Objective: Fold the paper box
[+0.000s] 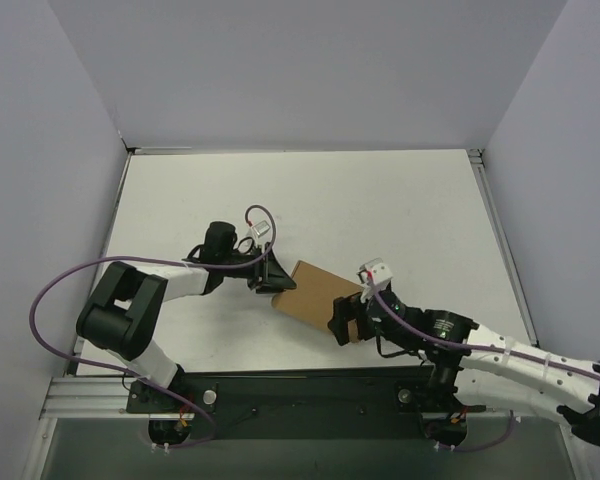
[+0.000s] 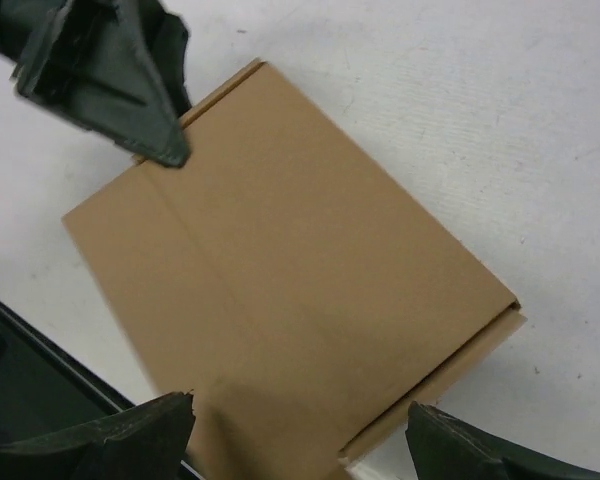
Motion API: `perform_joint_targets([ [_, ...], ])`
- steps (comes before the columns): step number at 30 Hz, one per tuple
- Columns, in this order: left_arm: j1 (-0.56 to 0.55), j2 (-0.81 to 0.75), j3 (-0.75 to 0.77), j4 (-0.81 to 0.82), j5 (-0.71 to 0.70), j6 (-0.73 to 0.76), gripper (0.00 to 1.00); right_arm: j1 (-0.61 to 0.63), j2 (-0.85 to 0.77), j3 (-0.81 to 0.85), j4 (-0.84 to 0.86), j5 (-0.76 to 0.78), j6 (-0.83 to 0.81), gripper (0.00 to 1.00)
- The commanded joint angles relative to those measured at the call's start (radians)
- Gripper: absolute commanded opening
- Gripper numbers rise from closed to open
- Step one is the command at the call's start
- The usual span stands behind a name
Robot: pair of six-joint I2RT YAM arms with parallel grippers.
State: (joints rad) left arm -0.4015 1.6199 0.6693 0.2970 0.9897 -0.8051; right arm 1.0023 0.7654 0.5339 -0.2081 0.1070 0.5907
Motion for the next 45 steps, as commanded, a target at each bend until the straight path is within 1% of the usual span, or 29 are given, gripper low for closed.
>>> perform_joint_targets([
  [1,0.0,0.0,-0.011,0.065,0.017,-0.029,0.42,0.22,0.121,0.139,-0.057,0.441,-0.204,0.9],
  [2,0.0,0.0,-0.013,0.065,0.015,-0.031,0.42,0.258,0.155,0.168,-0.065,0.483,-0.224,0.9],
  [3,0.001,-0.002,-0.014,0.067,0.018,-0.032,0.42,0.325,0.228,0.191,-0.073,0.528,-0.241,0.91],
  [5,0.006,-0.003,-0.016,0.067,0.017,-0.036,0.42,0.392,0.3,0.267,-0.091,0.658,-0.298,0.91],
  [6,0.009,-0.005,-0.019,0.07,0.017,-0.037,0.42,0.435,0.369,0.288,-0.093,0.686,-0.319,0.92],
  [7,0.012,-0.003,-0.023,0.076,0.018,-0.046,0.42,0.446,0.403,0.331,-0.099,0.697,-0.347,0.92],
  [10,0.016,-0.003,-0.033,0.1,0.027,-0.066,0.42,0.481,0.529,0.386,-0.106,0.726,-0.38,0.92],
  [15,0.024,-0.003,-0.045,0.134,0.038,-0.092,0.42,0.515,0.705,0.436,-0.108,0.773,-0.428,0.93],
  [16,0.026,-0.003,-0.046,0.139,0.038,-0.095,0.42,0.518,0.722,0.442,-0.108,0.778,-0.431,0.95],
  [21,0.03,-0.002,-0.051,0.152,0.043,-0.108,0.42,0.522,0.848,0.485,-0.135,0.83,-0.445,0.95],
  [25,0.032,-0.002,-0.054,0.163,0.047,-0.115,0.42,0.521,0.955,0.512,-0.195,0.963,-0.437,0.94],
  [27,0.032,-0.002,-0.056,0.165,0.05,-0.117,0.42,0.518,1.012,0.52,-0.22,1.013,-0.422,0.94],
  [30,0.032,-0.002,-0.057,0.165,0.053,-0.117,0.42,0.504,1.048,0.529,-0.272,1.059,-0.379,0.92],
  [32,0.032,0.001,-0.059,0.165,0.056,-0.117,0.42,0.495,1.048,0.525,-0.297,1.068,-0.355,0.88],
  [35,0.03,0.008,-0.057,0.177,0.061,-0.121,0.42,0.472,1.02,0.505,-0.303,1.038,-0.345,0.76],
  [36,0.03,0.006,-0.057,0.18,0.064,-0.124,0.43,0.469,1.014,0.5,-0.301,1.03,-0.348,0.69],
  [38,0.03,0.005,-0.062,0.189,0.069,-0.132,0.45,0.467,1.002,0.489,-0.303,1.024,-0.367,0.61],
  [39,0.03,0.003,-0.063,0.203,0.069,-0.135,0.47,0.467,0.997,0.485,-0.303,1.01,-0.371,0.55],
  [41,0.03,-0.002,-0.069,0.238,0.075,-0.152,0.5,0.47,0.986,0.471,-0.3,0.998,-0.385,0.5],
  [42,0.03,-0.003,-0.068,0.241,0.075,-0.158,0.53,0.469,0.983,0.469,-0.3,0.984,-0.4,0.49],
  [43,0.03,-0.005,-0.069,0.246,0.079,-0.163,0.6,0.472,0.979,0.466,-0.3,0.973,-0.41,0.48],
  [44,0.033,-0.008,-0.068,0.254,0.079,-0.164,0.65,0.473,0.962,0.462,-0.3,0.964,-0.417,0.47],
  [45,0.038,-0.012,-0.066,0.254,0.078,-0.163,0.73,0.475,0.953,0.462,-0.3,0.956,-0.43,0.47],
])
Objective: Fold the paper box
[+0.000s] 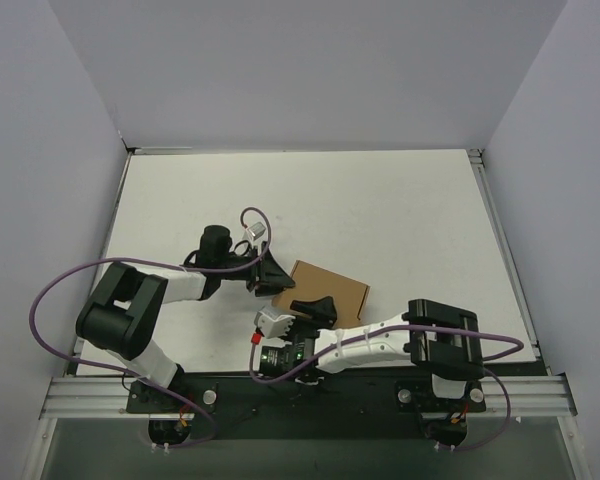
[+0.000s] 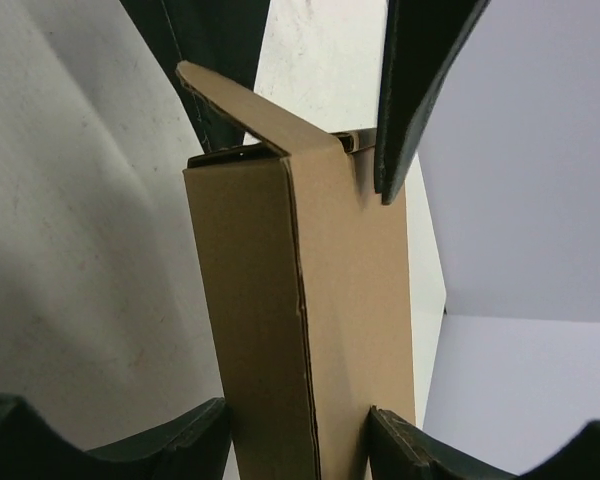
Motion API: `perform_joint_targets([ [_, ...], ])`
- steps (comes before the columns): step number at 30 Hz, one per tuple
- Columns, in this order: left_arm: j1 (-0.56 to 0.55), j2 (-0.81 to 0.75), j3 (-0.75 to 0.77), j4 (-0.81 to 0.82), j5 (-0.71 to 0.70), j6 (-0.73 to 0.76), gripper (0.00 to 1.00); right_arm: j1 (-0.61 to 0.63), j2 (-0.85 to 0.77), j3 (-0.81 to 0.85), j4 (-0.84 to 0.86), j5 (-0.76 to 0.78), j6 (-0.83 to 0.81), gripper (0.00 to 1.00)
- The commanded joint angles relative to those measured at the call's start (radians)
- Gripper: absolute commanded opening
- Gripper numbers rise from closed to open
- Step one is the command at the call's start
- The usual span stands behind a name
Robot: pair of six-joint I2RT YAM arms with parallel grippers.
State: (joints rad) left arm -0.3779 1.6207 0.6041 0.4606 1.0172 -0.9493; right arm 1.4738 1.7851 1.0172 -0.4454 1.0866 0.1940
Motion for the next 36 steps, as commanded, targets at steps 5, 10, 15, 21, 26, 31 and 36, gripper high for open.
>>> perform_joint_targets([
  [5,0.127,-0.071,0.008,0.038,0.037,0.01,0.96,-0.004,-0.179,0.009,-0.114,-0.171,-0.051,0.47],
  [10,0.29,-0.177,-0.009,0.01,-0.008,0.038,0.97,-0.076,-0.304,0.037,-0.144,-0.359,-0.074,0.47],
  [15,0.312,-0.235,0.084,-0.264,-0.066,0.251,0.97,-0.26,-0.436,0.034,-0.115,-0.701,-0.151,0.47],
  [21,0.304,-0.32,0.129,-0.457,-0.166,0.408,0.97,-0.504,-0.495,0.029,-0.047,-1.175,-0.234,0.49],
  [26,0.281,-0.341,0.146,-0.53,-0.2,0.455,0.97,-0.598,-0.446,0.076,-0.033,-1.369,-0.269,0.51],
  [31,0.281,-0.341,0.146,-0.53,-0.193,0.457,0.97,-0.618,-0.287,0.148,-0.027,-1.455,-0.301,0.51],
  [36,0.278,-0.346,0.148,-0.537,-0.203,0.466,0.97,-0.618,-0.166,0.266,-0.053,-1.476,-0.347,0.54],
])
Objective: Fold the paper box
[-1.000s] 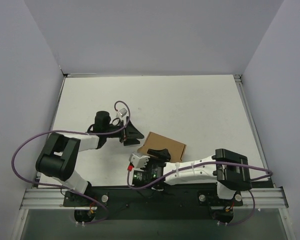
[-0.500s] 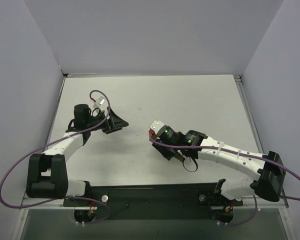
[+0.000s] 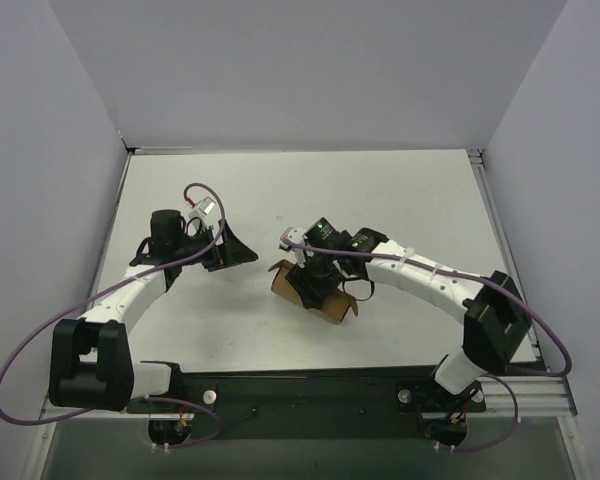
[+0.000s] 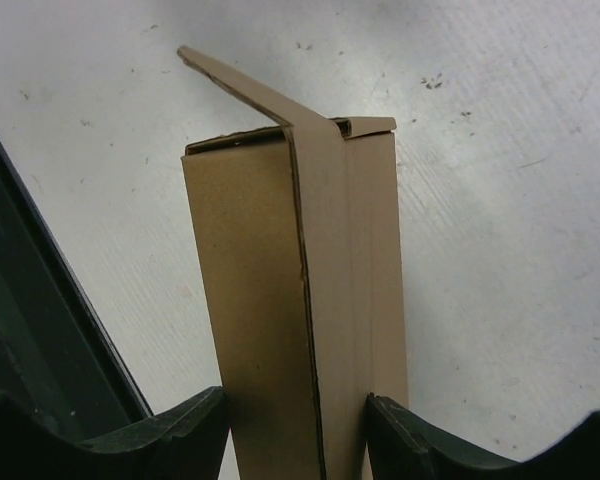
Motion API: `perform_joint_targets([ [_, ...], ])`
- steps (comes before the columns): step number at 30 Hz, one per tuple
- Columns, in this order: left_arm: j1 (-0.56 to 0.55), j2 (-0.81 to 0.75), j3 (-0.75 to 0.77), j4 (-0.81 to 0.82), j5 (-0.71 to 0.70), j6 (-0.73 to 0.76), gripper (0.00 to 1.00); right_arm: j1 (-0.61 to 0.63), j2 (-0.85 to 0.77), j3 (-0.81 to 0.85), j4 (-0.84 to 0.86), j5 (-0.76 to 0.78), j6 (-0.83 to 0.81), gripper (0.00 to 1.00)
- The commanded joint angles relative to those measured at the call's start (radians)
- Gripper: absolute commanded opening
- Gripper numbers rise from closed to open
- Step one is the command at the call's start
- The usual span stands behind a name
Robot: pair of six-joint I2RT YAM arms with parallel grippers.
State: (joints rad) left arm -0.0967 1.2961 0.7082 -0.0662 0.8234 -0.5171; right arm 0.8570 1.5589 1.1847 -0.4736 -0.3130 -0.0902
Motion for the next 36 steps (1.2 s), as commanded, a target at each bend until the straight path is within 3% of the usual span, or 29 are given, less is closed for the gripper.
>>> perform_joint_targets([
  [1,-0.005,-0.021,0.043,-0.012,-0.007,0.035,0.97,-0.003,0.078,0.117,-0.046,-0.071,-0.069,0.55],
  [6,-0.003,-0.023,0.048,-0.023,-0.013,0.043,0.97,-0.01,0.157,0.185,-0.089,-0.023,-0.098,0.58],
  [13,-0.005,-0.04,0.057,-0.041,-0.041,0.065,0.97,-0.018,0.138,0.197,-0.088,0.031,-0.092,0.86],
  [16,-0.005,-0.049,0.06,-0.047,-0.052,0.077,0.97,-0.03,0.119,0.21,-0.088,0.049,-0.076,0.9],
  [25,-0.021,-0.089,0.094,-0.09,-0.076,0.162,0.97,-0.061,-0.003,0.187,-0.073,0.091,0.012,0.92],
  [31,-0.107,-0.165,0.12,-0.198,-0.265,0.281,0.97,-0.128,-0.144,0.018,0.012,0.061,0.117,0.92],
  [36,-0.176,-0.176,0.122,-0.231,-0.313,0.311,0.97,-0.2,-0.269,-0.114,0.075,0.13,0.283,0.91],
])
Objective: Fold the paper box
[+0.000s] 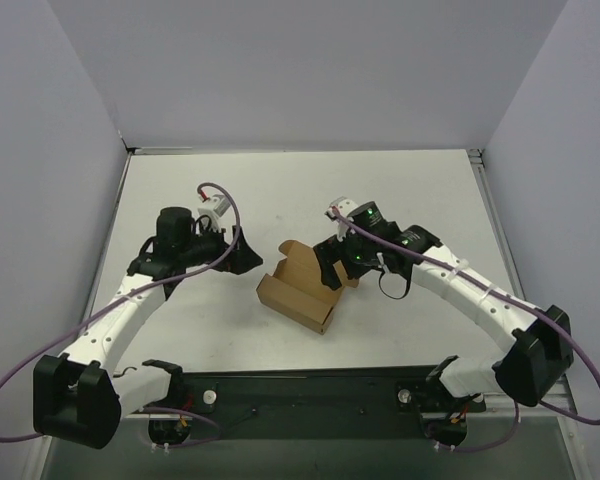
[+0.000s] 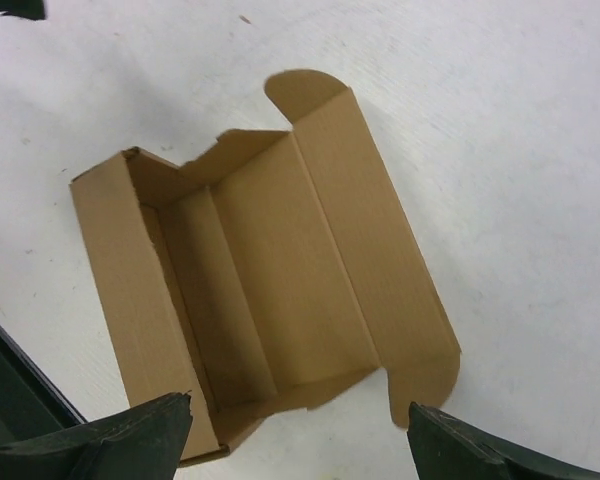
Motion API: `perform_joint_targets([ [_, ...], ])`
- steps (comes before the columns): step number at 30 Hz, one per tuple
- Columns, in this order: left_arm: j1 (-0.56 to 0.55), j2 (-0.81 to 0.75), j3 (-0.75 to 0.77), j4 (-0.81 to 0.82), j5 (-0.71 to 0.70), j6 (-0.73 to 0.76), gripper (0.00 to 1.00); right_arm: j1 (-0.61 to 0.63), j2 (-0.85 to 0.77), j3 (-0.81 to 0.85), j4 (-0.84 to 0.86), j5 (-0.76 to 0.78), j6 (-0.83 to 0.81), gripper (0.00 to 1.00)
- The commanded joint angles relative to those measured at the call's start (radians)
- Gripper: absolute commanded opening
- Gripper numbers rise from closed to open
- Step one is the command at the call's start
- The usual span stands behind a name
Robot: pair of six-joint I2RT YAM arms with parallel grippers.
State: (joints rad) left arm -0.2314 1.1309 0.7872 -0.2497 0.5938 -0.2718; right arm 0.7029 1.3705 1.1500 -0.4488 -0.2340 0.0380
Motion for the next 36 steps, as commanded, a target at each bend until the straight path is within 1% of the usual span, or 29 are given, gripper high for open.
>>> perform_joint_targets([
  [1,-0.052,-0.008,0.043,-0.057,-0.094,0.066,0.97,-0.058,-0.096,-0.125,0.056,0.056,0.177,0.91],
  [2,-0.062,0.0,0.043,-0.078,-0.126,0.063,0.97,-0.071,-0.114,-0.147,0.068,0.058,0.222,0.9],
  [4,-0.095,0.0,0.041,-0.101,-0.169,0.046,0.97,-0.118,-0.131,-0.212,0.085,0.058,0.255,0.89],
  [5,-0.104,-0.009,0.032,-0.117,-0.214,0.04,0.97,-0.132,-0.143,-0.239,0.108,0.056,0.287,0.89],
  [9,-0.129,-0.043,-0.002,-0.14,-0.275,-0.013,0.97,-0.2,-0.157,-0.325,0.188,0.027,0.316,0.86],
  [12,-0.131,-0.075,-0.043,-0.105,-0.267,-0.067,0.97,-0.226,-0.137,-0.36,0.248,0.027,0.312,0.85],
  [15,-0.138,-0.097,-0.091,-0.028,-0.264,-0.142,0.97,-0.24,-0.091,-0.374,0.289,0.039,0.318,0.83],
  [16,-0.144,-0.098,-0.106,0.027,-0.267,-0.161,0.97,-0.249,-0.088,-0.377,0.301,0.033,0.327,0.82],
  [18,-0.155,-0.1,-0.153,0.084,-0.263,-0.213,0.97,-0.253,-0.094,-0.394,0.318,0.021,0.352,0.83],
  [19,-0.157,-0.095,-0.167,0.143,-0.259,-0.227,0.97,-0.253,-0.114,-0.403,0.332,0.021,0.361,0.84],
  [22,-0.169,-0.059,-0.169,0.208,-0.275,-0.25,0.97,-0.253,-0.172,-0.435,0.334,0.038,0.407,0.86],
  [25,-0.184,0.012,-0.134,0.233,-0.299,-0.234,0.97,-0.247,-0.237,-0.475,0.346,0.009,0.448,0.85],
  [30,-0.23,0.119,-0.072,0.234,-0.365,-0.179,0.97,-0.168,-0.316,-0.507,0.326,0.041,0.482,0.85],
  [31,-0.236,0.133,-0.054,0.265,-0.385,-0.166,0.97,-0.154,-0.323,-0.507,0.322,0.045,0.491,0.85],
  [36,-0.264,0.219,-0.006,0.273,-0.426,-0.133,0.97,-0.077,-0.326,-0.487,0.306,0.079,0.502,0.85],
])
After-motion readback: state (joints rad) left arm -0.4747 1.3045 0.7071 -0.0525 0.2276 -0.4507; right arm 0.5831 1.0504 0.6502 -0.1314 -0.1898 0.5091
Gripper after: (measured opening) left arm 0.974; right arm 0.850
